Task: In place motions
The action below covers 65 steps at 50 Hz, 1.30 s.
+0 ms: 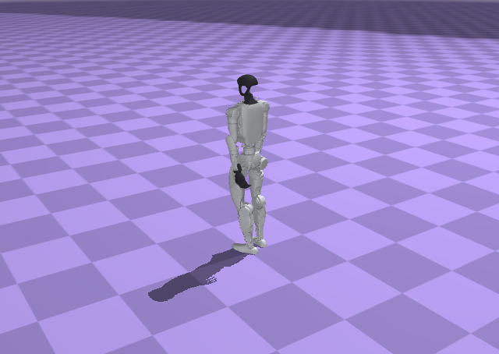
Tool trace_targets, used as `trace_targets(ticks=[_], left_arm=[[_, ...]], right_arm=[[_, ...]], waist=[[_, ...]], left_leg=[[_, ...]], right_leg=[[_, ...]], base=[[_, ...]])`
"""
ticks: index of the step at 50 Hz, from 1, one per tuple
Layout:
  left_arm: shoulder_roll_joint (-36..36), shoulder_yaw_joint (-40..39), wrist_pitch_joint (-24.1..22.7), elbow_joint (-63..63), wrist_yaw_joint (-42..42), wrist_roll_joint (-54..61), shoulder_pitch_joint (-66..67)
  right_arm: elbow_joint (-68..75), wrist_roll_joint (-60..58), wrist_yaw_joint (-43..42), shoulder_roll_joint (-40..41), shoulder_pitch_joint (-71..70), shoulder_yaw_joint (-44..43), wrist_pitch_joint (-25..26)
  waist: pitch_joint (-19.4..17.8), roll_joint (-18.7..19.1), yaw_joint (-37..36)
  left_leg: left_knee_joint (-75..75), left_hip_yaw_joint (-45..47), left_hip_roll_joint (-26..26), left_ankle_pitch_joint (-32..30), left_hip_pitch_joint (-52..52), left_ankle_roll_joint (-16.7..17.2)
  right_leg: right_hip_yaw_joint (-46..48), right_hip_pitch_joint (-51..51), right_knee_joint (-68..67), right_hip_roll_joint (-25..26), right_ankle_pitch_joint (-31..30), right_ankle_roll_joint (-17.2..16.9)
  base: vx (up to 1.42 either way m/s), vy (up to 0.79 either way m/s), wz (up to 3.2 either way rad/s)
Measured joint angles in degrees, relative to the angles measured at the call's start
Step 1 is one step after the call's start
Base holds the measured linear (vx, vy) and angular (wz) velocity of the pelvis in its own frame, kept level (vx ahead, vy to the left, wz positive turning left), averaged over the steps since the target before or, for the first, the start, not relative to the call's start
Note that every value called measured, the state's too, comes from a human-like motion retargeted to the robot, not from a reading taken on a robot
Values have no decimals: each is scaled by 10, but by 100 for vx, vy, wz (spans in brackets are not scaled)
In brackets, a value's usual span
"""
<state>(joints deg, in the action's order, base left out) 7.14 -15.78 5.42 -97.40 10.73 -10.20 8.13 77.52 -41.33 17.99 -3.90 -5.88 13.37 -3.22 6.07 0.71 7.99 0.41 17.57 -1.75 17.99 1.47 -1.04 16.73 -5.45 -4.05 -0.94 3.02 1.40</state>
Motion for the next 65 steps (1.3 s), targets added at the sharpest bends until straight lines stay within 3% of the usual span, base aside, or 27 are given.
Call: trace_targets(ticks=[7,15,24,33,38,43,50,60,63,65], left_arm=[[-9,57,-15,44,3,31,-156],[-15,99,-32,202,-6,63,-270],[-3,116,-45,243,-14,40,-275],[-9,69,-32,40,-9,1,-176],[-11,-4,-5,0,4,4,-51],[-4,-50,4,0,24,4,62],[1,-71,17,0,21,9,116],[-18,-18,-6,0,-4,36,-39],[-16,10,-8,7,1,37,-110],[-16,43,-9,41,9,40,-154]], right_arm=[[161,-22,-35,-58,85,-82,91],[199,114,-49,-123,196,-156,152],[199,154,-74,-110,176,-141,138],[189,115,-78,-29,24,-18,79],[88,58,-21,13,-52,18,48],[-28,73,20,35,-91,28,6],[-98,94,41,39,-93,35,-22],[38,26,-12,0,1,8,13],[118,15,-40,-22,33,-24,47],[170,22,-52,-43,60,-60,74]], waist=[[0,0,2],[-1,-2,0],[2,6,-4],[6,6,-18],[4,9,-16],[2,12,-11],[1,9,-5],[2,4,1],[-4,5,-54],[3,3,25]], left_leg=[[0,4,3,1,2,-1],[1,14,4,4,3,-1],[0,26,7,8,2,0],[-1,21,0,7,-4,0],[-3,22,-1,7,-5,1],[-3,13,-2,6,-4,1],[-2,3,-4,3,-2,-1],[-3,12,0,3,-4,-1],[-7,67,-7,-2,2,-27],[1,-9,4,6,-4,5]], right_leg=[[7,3,3,1,2,-1],[8,3,5,1,2,1],[5,-1,5,3,1,3],[-2,0,3,0,3,5],[-7,-2,1,0,4,6],[-7,-2,1,1,6,6],[0,1,2,0,7,6],[3,3,3,2,6,6],[-51,1,3,24,-1,12],[29,7,5,-4,10,5]], base=[[0,0,0],[0,0,0],[0,0,0],[0,0,0],[0,0,0],[0,0,9],[0,0,6],[0,0,-8],[0,-4,-111],[-2,-2,186]])
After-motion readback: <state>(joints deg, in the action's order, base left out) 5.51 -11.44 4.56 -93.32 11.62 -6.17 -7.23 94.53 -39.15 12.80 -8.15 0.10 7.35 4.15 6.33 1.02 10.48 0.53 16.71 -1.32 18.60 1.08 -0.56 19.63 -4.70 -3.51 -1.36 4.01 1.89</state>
